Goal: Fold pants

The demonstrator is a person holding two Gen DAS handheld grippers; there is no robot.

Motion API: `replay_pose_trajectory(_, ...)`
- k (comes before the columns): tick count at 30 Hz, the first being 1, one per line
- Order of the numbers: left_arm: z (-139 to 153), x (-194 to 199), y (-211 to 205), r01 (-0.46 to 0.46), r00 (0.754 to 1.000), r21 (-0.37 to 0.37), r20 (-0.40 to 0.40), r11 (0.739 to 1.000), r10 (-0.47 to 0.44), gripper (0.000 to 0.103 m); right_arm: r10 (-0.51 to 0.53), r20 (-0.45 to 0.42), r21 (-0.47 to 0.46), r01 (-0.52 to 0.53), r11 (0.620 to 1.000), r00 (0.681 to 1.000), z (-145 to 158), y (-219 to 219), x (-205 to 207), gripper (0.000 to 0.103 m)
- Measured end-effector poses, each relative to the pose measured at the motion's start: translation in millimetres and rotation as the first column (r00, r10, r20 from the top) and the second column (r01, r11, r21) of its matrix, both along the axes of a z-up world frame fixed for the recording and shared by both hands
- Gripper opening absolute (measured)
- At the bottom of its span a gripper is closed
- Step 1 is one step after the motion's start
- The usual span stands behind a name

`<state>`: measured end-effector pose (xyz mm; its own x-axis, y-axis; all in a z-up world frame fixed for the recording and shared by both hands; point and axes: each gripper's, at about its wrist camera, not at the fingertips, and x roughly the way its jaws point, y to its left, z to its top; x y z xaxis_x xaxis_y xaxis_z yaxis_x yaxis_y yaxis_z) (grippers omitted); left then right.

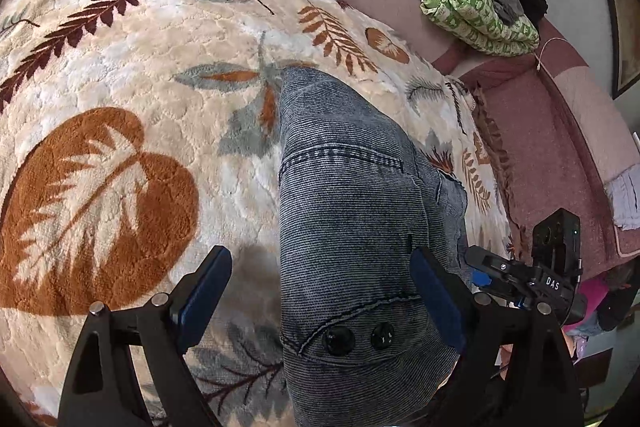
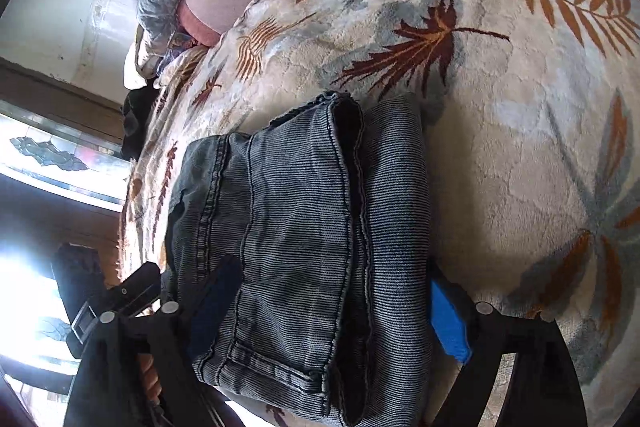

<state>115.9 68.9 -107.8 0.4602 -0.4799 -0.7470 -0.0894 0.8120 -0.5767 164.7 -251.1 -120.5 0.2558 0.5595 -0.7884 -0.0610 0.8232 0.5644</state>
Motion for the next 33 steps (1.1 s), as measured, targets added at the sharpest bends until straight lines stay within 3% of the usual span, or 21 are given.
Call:
replay_pose_trajectory(2,-5.7,5.0,-4.8,0.012,0.999,0.003,-0.034,1.000,-0.012,0.061,0.018,0.002,-0.062,-0.018,0.998,1.000,-0.8,5.0,0.8,0.068)
replay_pose_trajectory(3,-8.2,7.3,-6.8,0.018,0.999,-0.005,-0.049,1.000,-0.018,0.056,0.026,0.005,-0.092,-0.025,0.995,1.000,-1.1,6.8,0.7,0.065)
replay_pose_trajectory(5,-8.9,9.6,-9.8,0.002,0.998,0.006,-0.060,1.000,-0.001,0.051,0.049,0.018,-0.143,-0.046,0.989,0.999,0.6,9.9,-0.7,0.041)
replay_pose_trajectory(7,-4.7,9.0,-17.5,0.014,0.999,0.070,-0.045,0.997,-0.011,0.045,0.081,0.041,-0.171,-0.072,0.983,0.996,4.5,13.2,-3.8,0.026)
replay_pose_trajectory(8,-1.1,7.4,-22.2,0.027,0.999,0.109,-0.029,0.994,-0.024,0.040,0.100,0.056,-0.196,-0.088,0.977,0.993,7.4,17.1,-6.4,0.024)
replay_pose_trajectory(13,17.1,-0.9,-31.9,0.052,0.997,0.213,0.038,0.976,-0.062,0.023,0.178,0.161,-0.304,-0.123,0.945,0.971,30.6,37.5,-20.8,0.018)
replay_pose_trajectory(18,55.4,-14.2,-36.6,0.025,0.983,0.307,0.167,0.951,-0.079,0.021,0.209,0.249,-0.314,-0.126,0.941,0.945,63.2,50.9,-27.4,0.017)
replay_pose_trajectory(25,107.7,-1.6,-13.2,-0.054,0.947,0.340,0.316,0.939,-0.060,0.021,0.227,0.358,-0.303,-0.117,0.946,0.906,110.4,79.4,0.0,0.015)
replay_pose_trajectory(29,110.7,17.4,-1.2,-0.076,0.936,0.334,0.348,0.940,-0.048,0.021,0.242,0.397,-0.333,-0.107,0.937,0.885,124.0,97.2,19.4,0.015)
replay_pose_trajectory(33,98.4,35.0,3.6,-0.081,0.929,0.332,0.367,0.940,-0.050,0.021,0.239,0.402,-0.348,-0.095,0.933,0.884,116.1,106.8,37.2,0.015)
